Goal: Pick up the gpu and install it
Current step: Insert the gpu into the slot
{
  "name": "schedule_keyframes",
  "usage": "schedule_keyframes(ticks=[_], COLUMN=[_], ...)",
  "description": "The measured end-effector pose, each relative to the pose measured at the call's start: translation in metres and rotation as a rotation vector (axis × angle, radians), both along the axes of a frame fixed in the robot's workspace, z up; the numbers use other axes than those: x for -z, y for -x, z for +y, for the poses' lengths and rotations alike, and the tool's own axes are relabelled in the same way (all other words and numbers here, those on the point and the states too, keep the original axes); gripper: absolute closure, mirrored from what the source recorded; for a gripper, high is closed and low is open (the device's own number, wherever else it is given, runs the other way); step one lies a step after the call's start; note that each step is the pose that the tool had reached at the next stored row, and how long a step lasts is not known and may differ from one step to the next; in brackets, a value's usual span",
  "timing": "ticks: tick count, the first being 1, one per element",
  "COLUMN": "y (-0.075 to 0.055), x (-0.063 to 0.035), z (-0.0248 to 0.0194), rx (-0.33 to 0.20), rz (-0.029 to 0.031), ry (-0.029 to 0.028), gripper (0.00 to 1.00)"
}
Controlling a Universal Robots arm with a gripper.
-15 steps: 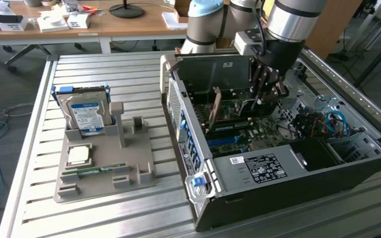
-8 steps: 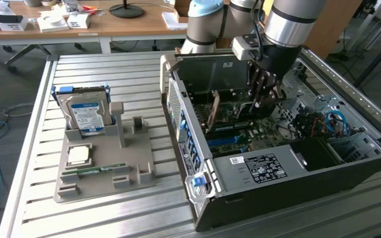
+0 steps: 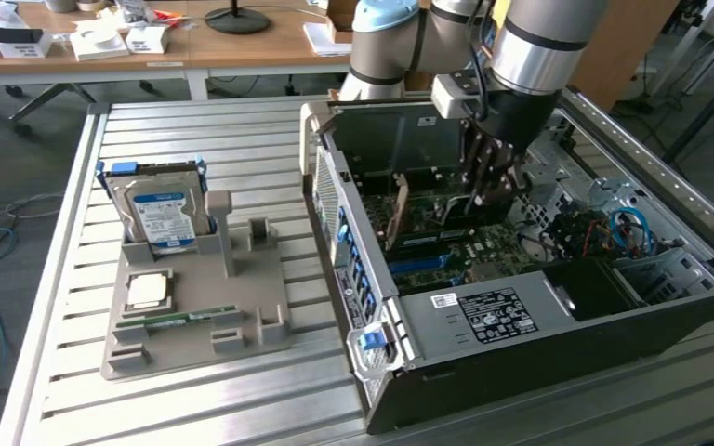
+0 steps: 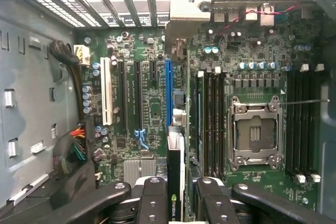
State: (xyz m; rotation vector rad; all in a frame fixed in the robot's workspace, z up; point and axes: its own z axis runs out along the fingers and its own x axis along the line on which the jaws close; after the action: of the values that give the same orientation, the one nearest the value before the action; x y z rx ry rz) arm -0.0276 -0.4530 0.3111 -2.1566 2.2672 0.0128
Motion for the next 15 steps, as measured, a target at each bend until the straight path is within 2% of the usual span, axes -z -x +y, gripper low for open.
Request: schedule_keyframes(ticks=[9,11,15], y=[0.0017,0.0018,0.0018], x=[0.0058,0.006,0.006], z=[0.0,-0.0002,-0.0057], rx=[0.0,0.0,-0.001], rz=[0.0001,0.0,0.0], ry=[0.0003,-0.0011,-0.0025], gripper=[0.74,0.74,0.74])
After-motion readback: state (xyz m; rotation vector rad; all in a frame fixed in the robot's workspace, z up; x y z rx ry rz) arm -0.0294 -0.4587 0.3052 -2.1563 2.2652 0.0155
